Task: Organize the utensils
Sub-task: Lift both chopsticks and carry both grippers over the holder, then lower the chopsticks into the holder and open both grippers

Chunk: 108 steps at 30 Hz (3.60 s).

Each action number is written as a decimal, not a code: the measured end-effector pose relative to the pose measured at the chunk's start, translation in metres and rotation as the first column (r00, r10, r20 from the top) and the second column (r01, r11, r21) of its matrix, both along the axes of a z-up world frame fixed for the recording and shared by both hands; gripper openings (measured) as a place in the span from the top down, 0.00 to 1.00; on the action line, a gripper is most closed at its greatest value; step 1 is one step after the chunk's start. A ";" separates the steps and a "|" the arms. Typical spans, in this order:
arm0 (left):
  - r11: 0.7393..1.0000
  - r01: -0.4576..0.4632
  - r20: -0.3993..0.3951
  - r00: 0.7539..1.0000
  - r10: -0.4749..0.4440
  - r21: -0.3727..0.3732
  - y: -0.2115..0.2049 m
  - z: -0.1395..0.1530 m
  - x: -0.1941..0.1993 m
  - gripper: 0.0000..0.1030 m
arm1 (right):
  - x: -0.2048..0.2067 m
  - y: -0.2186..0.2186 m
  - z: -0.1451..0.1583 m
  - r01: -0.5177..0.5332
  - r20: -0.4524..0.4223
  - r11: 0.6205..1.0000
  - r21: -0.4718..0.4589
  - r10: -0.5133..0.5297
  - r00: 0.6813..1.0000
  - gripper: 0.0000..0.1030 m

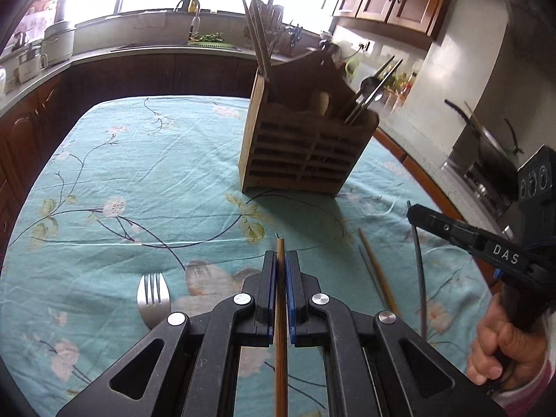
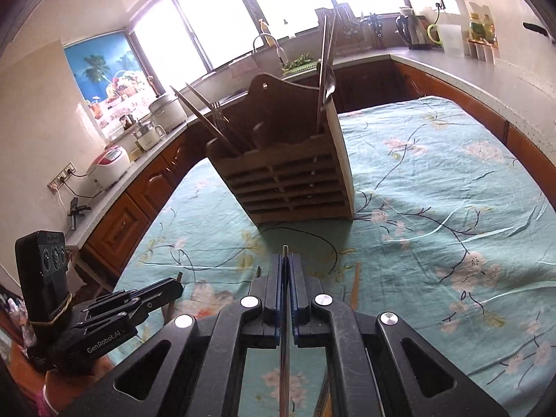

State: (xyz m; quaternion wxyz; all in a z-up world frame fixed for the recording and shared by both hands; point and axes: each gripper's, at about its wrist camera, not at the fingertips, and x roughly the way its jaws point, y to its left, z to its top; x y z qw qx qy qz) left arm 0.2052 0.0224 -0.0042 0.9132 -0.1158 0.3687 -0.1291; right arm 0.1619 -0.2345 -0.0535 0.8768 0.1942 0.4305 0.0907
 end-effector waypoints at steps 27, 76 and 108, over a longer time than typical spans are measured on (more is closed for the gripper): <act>0.995 0.010 0.298 0.954 0.020 -0.097 0.043 0.094 -0.104 0.97 | -0.026 -0.017 0.118 0.046 0.295 0.998 -0.040 -0.032 0.955 0.96; 0.958 -0.229 0.516 0.808 0.285 -0.172 0.010 0.059 0.107 0.97 | 0.122 -0.057 0.111 0.189 0.373 0.981 -0.040 -0.161 0.914 0.96; 0.975 -0.181 0.386 0.896 0.218 -0.131 0.026 0.034 0.116 0.73 | 0.121 -0.055 0.067 0.161 0.255 0.987 0.014 -0.160 0.954 0.55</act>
